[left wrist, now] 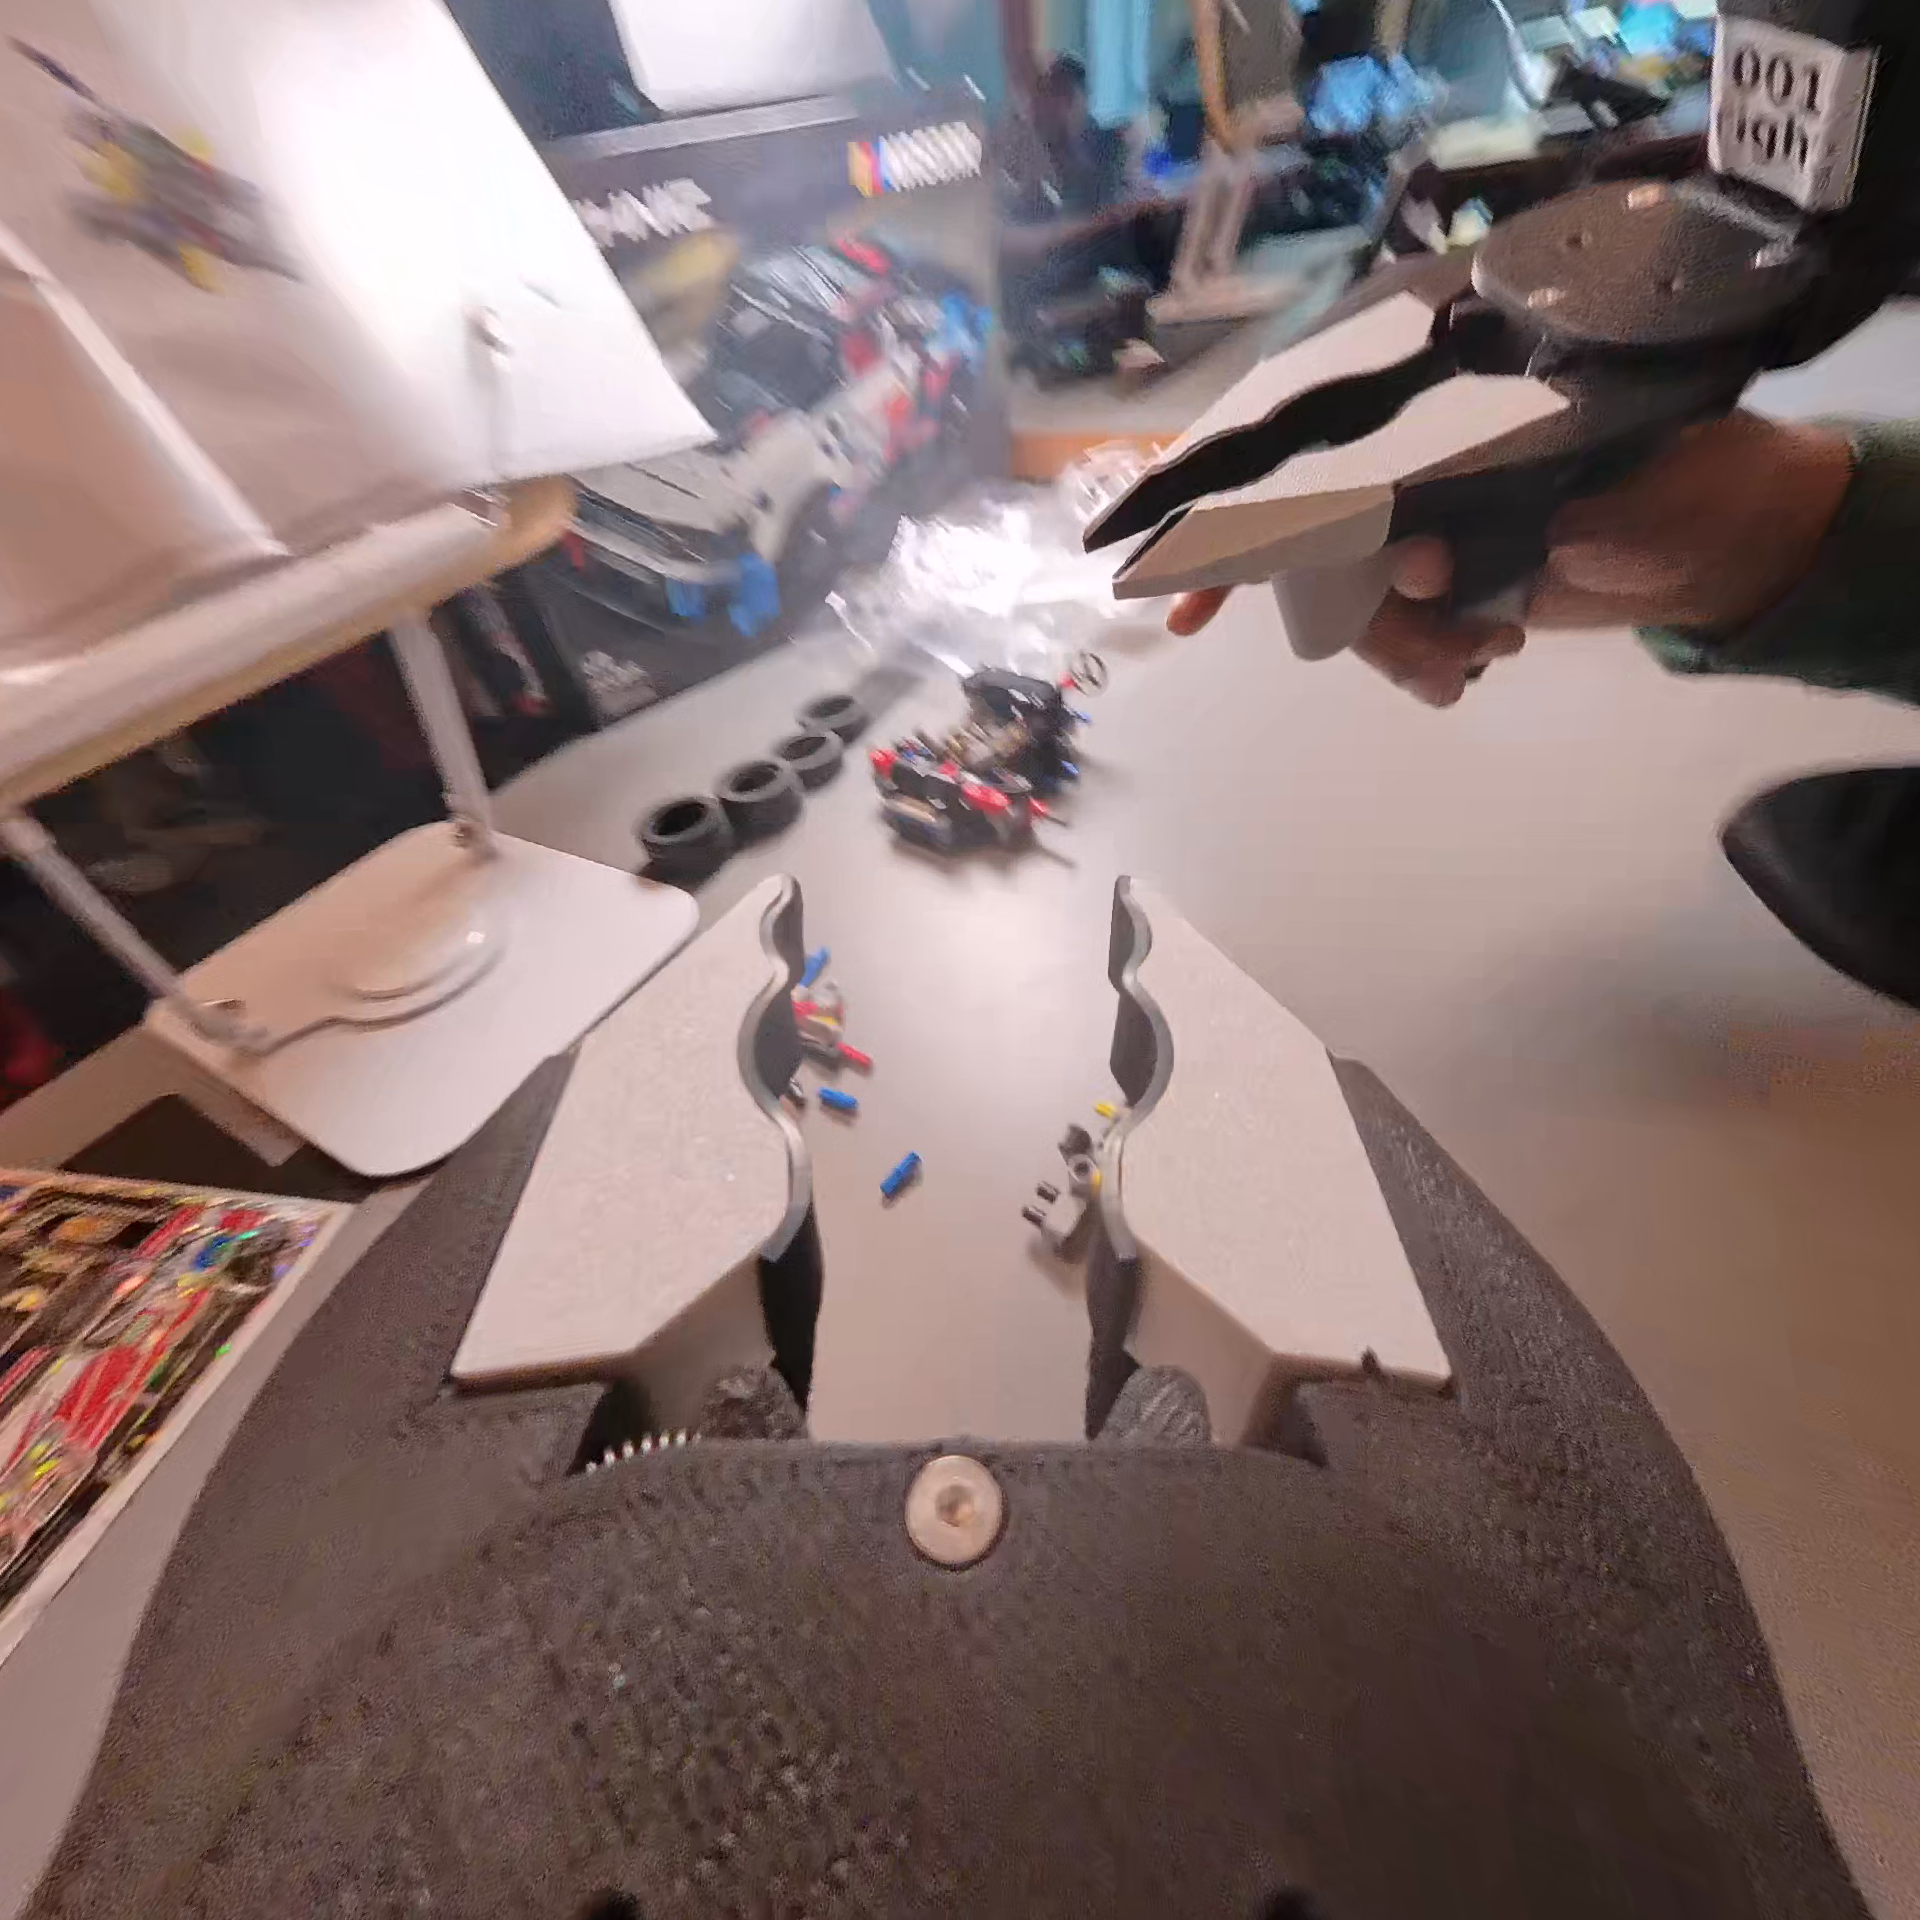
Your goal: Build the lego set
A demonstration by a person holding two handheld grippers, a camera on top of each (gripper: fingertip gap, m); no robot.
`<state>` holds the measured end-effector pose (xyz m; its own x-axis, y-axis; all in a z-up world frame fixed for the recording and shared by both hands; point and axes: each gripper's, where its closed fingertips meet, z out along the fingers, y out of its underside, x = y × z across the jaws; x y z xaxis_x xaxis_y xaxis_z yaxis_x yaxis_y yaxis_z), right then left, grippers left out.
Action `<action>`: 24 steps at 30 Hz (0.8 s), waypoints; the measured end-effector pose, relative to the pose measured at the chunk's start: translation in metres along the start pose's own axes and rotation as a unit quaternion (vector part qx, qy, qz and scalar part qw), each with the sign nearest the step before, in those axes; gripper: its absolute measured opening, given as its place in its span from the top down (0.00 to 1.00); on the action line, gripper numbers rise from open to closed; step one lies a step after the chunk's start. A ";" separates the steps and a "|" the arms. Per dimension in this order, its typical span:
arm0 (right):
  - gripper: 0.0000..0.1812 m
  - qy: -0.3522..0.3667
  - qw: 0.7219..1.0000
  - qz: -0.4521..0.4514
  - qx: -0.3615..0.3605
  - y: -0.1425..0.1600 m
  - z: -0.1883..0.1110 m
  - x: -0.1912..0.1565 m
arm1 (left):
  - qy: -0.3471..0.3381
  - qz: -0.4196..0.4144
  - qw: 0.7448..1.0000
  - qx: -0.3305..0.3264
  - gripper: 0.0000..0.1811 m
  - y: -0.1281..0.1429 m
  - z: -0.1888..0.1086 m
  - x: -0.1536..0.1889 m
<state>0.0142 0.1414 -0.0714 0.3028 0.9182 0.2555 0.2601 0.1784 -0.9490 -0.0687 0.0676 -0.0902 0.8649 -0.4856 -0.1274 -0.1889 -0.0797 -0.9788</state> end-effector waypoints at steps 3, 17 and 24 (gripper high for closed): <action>0.90 0.041 0.997 -0.005 0.059 -0.049 0.033 0.037 | -0.090 -0.037 0.993 0.063 0.70 -0.016 -0.019 -0.012; 0.92 0.147 0.980 -0.015 0.131 -0.157 0.181 0.165 | -0.185 -0.038 0.981 0.052 0.72 0.029 -0.047 -0.002; 0.91 0.165 0.980 -0.006 0.110 -0.144 0.195 0.186 | -0.184 -0.020 0.981 0.058 0.73 0.028 -0.050 -0.002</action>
<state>-0.1460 0.3555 0.0765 0.5904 0.7574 0.2790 0.0724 0.2946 -0.9529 -0.0995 0.0226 -0.1094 0.9840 -0.1347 -0.1163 -0.1150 0.0172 -0.9932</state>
